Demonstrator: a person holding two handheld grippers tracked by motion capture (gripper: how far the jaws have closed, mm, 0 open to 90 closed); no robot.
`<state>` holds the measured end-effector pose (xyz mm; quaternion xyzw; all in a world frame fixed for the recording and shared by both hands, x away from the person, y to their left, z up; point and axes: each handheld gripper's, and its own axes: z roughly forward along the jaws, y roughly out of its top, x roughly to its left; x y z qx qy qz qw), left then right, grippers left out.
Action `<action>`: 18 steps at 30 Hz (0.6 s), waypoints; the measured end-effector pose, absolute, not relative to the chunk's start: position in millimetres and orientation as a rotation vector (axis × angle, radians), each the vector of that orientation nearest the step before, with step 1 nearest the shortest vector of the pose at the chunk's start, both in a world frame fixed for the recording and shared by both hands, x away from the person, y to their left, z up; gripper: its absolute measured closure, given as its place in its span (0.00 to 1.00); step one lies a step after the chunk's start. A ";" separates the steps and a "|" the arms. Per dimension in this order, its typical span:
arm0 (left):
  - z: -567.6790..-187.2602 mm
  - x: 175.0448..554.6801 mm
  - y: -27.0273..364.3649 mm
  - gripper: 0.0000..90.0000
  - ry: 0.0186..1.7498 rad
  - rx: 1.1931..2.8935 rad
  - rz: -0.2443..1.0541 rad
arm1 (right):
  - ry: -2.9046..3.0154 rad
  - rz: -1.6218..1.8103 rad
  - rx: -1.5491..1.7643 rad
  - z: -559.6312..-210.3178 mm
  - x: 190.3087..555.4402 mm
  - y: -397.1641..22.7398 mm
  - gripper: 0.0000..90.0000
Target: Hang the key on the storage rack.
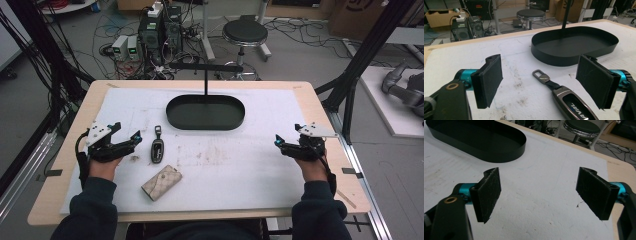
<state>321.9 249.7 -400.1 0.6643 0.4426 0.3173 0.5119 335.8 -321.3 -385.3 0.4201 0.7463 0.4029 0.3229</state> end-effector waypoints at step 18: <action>-400.6 323.9 244.8 0.24 1.074 1.593 0.736 | 1.965 1.067 1.117 -388.4 338.2 -322.0 0.23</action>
